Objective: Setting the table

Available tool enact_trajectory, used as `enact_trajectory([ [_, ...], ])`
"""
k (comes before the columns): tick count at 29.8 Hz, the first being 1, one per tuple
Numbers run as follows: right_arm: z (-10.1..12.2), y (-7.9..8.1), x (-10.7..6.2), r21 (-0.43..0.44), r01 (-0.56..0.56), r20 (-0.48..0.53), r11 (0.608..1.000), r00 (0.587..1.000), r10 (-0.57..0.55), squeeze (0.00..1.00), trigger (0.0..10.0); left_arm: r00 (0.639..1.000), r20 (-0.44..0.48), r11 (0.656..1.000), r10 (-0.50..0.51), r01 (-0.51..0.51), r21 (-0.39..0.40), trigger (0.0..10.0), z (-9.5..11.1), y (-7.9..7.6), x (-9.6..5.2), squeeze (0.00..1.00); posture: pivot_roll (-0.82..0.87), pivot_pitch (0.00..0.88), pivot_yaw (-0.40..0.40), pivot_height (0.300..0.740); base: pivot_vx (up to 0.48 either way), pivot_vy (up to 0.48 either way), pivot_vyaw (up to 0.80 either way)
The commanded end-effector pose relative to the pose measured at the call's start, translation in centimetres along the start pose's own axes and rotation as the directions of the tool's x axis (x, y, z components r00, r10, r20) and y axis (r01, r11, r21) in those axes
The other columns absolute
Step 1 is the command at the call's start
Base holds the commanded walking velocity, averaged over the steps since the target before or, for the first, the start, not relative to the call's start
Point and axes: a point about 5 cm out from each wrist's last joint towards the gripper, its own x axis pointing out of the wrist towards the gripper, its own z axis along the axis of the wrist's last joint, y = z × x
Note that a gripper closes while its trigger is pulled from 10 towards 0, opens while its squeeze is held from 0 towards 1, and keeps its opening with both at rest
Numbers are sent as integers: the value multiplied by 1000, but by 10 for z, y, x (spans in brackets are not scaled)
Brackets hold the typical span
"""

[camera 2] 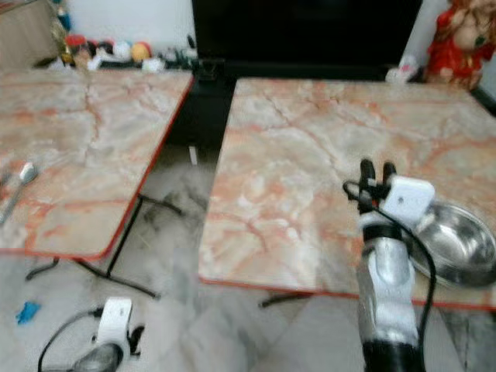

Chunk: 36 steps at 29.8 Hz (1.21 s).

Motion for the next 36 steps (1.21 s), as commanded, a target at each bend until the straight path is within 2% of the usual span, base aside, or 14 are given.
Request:
enact_trajectory([
  [1, 3, -4, 1, -10, 8, 7, 1000, 1000, -8, 0, 10000, 1000, -20, 1000, -4, 4, -9, 10000, -3, -3, 0, 0, -20, 37, 11, 740, 0, 345, 0],
  [36, 1, 6, 2, -10, -18, -4, 1000, 1000, 18, 0, 10000, 999, -35, 1000, -4, 3, -9, 10000, -7, -2, -1, 0, -15, 54, 14, 740, 0, 480, 0],
])
